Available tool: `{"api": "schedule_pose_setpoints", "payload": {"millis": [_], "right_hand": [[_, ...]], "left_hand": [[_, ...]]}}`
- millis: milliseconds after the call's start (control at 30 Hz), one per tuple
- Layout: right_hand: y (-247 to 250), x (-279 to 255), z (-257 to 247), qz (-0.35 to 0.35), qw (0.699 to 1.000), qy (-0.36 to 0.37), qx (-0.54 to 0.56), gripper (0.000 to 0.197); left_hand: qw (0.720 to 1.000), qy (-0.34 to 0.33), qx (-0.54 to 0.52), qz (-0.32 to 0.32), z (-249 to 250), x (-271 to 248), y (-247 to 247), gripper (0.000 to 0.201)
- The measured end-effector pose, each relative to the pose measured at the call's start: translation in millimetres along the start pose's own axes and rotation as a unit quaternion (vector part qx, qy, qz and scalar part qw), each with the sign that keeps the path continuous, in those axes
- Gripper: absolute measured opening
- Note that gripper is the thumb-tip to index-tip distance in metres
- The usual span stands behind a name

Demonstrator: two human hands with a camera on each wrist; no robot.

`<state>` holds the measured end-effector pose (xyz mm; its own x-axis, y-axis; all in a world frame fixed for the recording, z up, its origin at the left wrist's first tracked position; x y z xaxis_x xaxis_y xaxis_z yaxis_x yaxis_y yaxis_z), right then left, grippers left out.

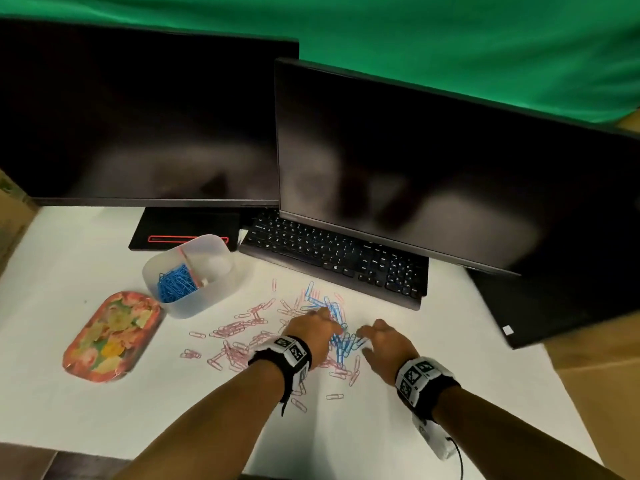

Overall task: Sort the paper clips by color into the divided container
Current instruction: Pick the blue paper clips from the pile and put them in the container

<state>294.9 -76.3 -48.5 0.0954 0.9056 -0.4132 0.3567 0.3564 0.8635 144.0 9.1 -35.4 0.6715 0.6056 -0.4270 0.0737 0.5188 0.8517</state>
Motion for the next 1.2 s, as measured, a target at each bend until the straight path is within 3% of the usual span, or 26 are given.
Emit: {"api": "schedule_pose_setpoints", "payload": {"millis": [133, 300, 400, 500, 600, 733, 867, 967, 1067, 1200], "right_hand": [[-0.6, 1.8, -3.2, 0.009, 0.999, 0.026, -0.038, 0.023], [-2.5, 3.7, 0.5, 0.001, 1.0, 0.018, 0.0, 0.017], [0.9, 5.7, 4.9, 0.022, 0.995, 0.0, 0.096, 0.02], [7.1, 9.1, 7.2, 0.045, 0.974, 0.011, 0.22, 0.039], [13.6, 13.8, 4.8, 0.031, 0.945, -0.015, 0.326, 0.031], [16.8, 20.2, 4.9, 0.032, 0.921, -0.044, 0.387, 0.029], [14.6, 17.8, -1.4, 0.018, 0.98, 0.043, 0.192, 0.019], [7.3, 10.9, -9.3, -0.022, 0.99, 0.13, 0.05, 0.028], [1.2, 11.9, -10.3, -0.027, 0.989, 0.146, -0.007, 0.026], [-0.8, 15.9, -15.0, -0.013, 0.985, 0.167, -0.045, 0.016]], "left_hand": [[0.996, 0.021, 0.089, -0.008, 12.1, 5.0, -3.7, 0.045], [0.996, 0.044, 0.066, 0.032, 8.7, 8.6, -4.1, 0.023], [0.996, 0.046, -0.009, 0.082, 2.1, 7.5, 1.5, 0.013], [0.984, 0.074, -0.121, 0.112, -8.6, 4.6, 9.1, 0.014], [0.957, 0.113, -0.242, 0.11, -21.0, 1.8, 17.1, 0.017], [0.934, 0.144, -0.31, 0.1, -35.5, 0.2, 22.8, 0.024], [0.889, 0.18, -0.414, 0.071, -38.5, -0.1, 18.4, 0.026], [0.885, 0.175, -0.426, 0.067, -28.2, 0.4, 15.2, 0.017], [0.92, 0.174, -0.342, 0.082, -18.6, 0.5, 10.9, 0.005], [0.981, 0.145, -0.117, 0.056, -11.3, 0.3, 1.9, 0.012]]}}
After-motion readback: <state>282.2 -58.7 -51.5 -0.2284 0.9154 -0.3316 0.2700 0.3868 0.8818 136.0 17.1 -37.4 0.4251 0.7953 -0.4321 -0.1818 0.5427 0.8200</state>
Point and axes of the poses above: each hand's wrist, its own x-axis towards the middle knuckle, its own y-axis out of the back of the hand, z = x × y, the point moved 3 cm from there along x, towards the middle knuckle, and after that the axes turned 7 degrees about y, right-handed, at the moved point
